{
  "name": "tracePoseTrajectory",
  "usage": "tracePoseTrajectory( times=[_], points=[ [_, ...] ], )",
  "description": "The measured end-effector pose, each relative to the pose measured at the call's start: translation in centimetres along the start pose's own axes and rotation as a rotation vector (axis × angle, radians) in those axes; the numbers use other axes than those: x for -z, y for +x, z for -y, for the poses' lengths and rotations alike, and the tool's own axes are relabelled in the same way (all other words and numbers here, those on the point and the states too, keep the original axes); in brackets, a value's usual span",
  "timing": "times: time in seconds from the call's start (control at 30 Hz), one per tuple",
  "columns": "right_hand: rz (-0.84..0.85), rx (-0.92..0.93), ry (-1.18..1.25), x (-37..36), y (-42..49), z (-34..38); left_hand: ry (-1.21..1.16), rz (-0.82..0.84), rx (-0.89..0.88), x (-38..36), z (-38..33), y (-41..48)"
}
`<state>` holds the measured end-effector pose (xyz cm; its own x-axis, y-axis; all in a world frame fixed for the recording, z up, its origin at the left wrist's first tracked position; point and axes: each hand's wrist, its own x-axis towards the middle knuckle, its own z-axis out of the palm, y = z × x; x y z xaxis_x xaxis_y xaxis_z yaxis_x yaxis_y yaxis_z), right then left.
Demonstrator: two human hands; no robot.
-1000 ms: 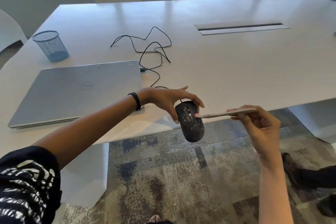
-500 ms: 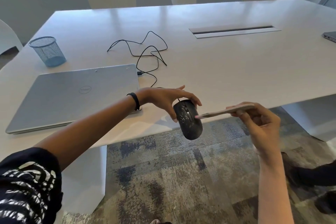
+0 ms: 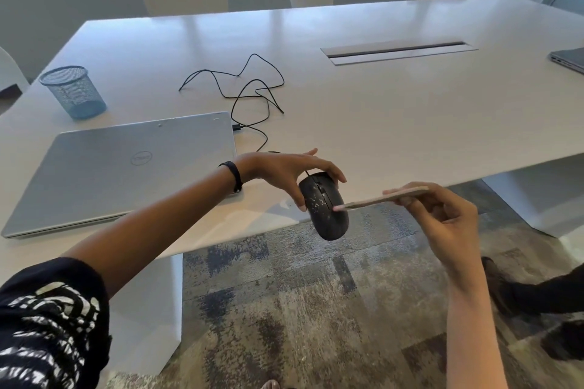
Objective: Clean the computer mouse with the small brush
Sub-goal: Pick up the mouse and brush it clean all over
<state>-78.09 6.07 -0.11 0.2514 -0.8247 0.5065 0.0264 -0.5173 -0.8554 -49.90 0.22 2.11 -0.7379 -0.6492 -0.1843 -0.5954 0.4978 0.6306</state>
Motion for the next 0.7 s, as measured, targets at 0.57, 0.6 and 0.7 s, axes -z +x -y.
tracePoseTrajectory(
  times=[0.57, 0.6, 0.7],
  points=[
    [-0.053, -0.094, 0.018, 0.4, -0.9, -1.1, -0.024, -0.002, 0.000, 0.5, 0.5, -0.1],
    [-0.028, -0.106, 0.002, 0.4, -1.0, -1.2, -0.024, -0.002, 0.001, 0.5, 0.6, -0.1],
    [-0.035, -0.101, 0.001, 0.6, -1.4, -1.8, -0.030, 0.001, 0.002, 0.5, 0.6, -0.2]
  ],
)
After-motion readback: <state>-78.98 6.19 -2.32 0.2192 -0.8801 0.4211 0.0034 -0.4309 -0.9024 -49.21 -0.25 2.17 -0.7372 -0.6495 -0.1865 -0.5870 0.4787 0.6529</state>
